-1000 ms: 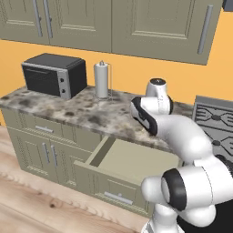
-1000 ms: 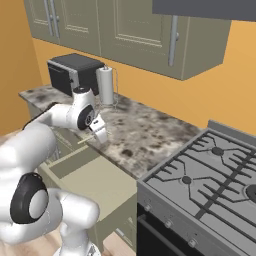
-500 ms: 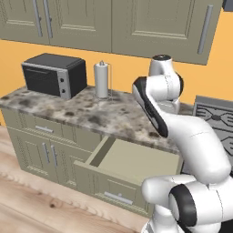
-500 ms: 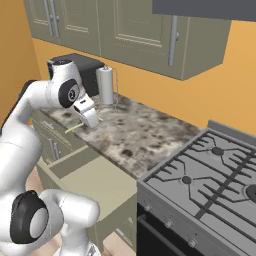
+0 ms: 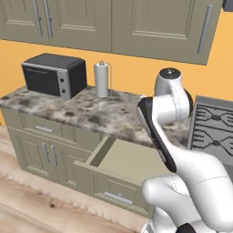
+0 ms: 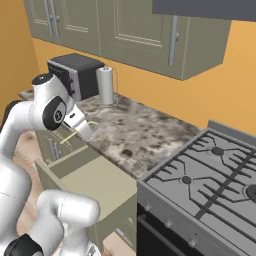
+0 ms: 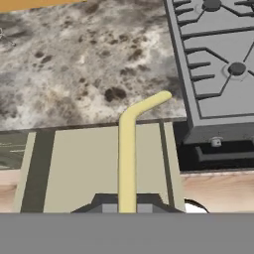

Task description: Take a straw from the drawer in front and place it inside the glass cup on the dining counter.

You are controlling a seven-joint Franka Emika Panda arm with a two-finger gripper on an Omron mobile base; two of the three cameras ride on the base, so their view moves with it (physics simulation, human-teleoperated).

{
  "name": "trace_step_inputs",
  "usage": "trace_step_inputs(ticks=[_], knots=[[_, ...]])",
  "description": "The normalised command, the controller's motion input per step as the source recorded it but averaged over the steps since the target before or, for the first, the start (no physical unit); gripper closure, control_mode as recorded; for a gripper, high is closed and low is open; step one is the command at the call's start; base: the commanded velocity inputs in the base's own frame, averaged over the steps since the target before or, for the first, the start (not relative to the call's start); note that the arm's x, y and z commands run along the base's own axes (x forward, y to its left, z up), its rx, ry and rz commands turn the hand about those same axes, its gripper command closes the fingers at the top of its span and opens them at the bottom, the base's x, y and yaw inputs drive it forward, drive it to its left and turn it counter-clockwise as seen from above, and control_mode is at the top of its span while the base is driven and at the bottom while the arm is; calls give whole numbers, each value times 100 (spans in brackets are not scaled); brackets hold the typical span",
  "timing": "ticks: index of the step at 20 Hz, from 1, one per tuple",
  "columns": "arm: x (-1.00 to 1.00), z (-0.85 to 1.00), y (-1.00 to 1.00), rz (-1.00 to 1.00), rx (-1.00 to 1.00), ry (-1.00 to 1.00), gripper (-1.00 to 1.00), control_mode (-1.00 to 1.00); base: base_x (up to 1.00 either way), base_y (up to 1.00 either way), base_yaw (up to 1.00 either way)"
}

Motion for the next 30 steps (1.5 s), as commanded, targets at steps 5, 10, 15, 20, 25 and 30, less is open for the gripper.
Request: trace_step_inputs(ticks=[5,10,15,20,25,30], knots=[[-1,-1,0,0,0,0,100,100,-68,7,0],[0,0,0,0,0,0,100,100,-94,31,0],[0,0,0,0,0,0,100,100,-29,44,26],[0,0,0,0,0,0,100,100,0,28,90],[0,0,0,0,0,0,100,100,0,15,96],[0,0,0,0,0,0,100,100,1,7,89]])
